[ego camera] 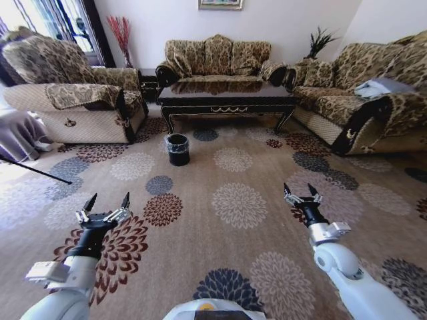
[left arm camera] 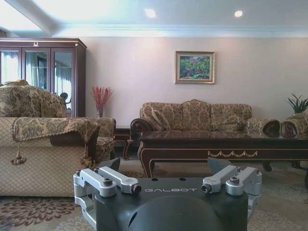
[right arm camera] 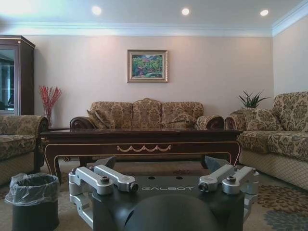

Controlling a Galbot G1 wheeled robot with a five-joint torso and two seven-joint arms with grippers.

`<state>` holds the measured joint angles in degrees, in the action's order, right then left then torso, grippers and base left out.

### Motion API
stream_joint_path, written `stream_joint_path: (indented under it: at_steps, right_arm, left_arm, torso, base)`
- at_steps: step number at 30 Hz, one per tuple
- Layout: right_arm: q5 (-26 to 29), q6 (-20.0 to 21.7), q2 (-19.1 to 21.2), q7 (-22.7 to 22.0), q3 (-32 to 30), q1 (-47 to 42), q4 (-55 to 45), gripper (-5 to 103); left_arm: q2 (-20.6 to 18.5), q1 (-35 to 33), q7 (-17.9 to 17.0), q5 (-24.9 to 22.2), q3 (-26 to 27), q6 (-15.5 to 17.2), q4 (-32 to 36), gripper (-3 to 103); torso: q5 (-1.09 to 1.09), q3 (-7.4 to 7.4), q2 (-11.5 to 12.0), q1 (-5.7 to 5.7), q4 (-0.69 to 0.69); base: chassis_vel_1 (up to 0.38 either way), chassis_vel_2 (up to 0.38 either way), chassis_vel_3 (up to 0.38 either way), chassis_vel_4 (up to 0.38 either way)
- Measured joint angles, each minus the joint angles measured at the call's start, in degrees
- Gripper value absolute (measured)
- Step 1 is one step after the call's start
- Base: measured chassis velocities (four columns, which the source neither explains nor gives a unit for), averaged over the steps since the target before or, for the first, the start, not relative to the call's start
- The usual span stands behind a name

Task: Move to the front of the table and pick up the trash from the floor, then place it into the trash bin.

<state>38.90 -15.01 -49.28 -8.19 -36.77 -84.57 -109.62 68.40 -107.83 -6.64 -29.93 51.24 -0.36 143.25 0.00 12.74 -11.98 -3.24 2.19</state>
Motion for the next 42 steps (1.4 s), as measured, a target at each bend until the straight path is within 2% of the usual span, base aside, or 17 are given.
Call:
stream_joint_path:
  at_steps: [32,36,39,42]
  right_arm:
    - [-0.26,-0.12,-0.05,-0.09,0.29,0.25,0.47,100]
    - [-0.62,-0.12,0.36,-0.14,-0.35,0.28,0.45,100]
    - [-0.23,-0.11,0.90,-0.27,-1.37,0.22,0.21,100]
    - [0.05,-0.11,1.11,-0.33,-1.91,0.16,0.00,100]
  left_arm:
    - [-0.44,1.43,0.49,-1.22,0.56,0.46,-0.42,100]
    - [-0.98,1.90,0.82,-2.58,2.82,0.47,-1.46,100]
    - [-2.40,3.06,1.05,-7.93,7.78,0.85,-3.70,100]
    - [-3.13,3.61,1.51,-10.21,9.88,1.06,-4.81,100]
  torso:
    - [0.00,5.12,-7.01,-1.90,0.00]
    - [0.00,5.70,-7.94,-2.24,0.00]
    - [0.00,6.34,-8.87,-2.54,0.00]
    - [0.00,6.61,-9.26,-2.66,0.00]
  base:
    - [0.000,0.000,0.000,0.000]
    - [0.000,0.000,0.000,0.000]
    - [0.000,0.000,0.000,0.000]
    - [0.000,0.000,0.000,0.000]
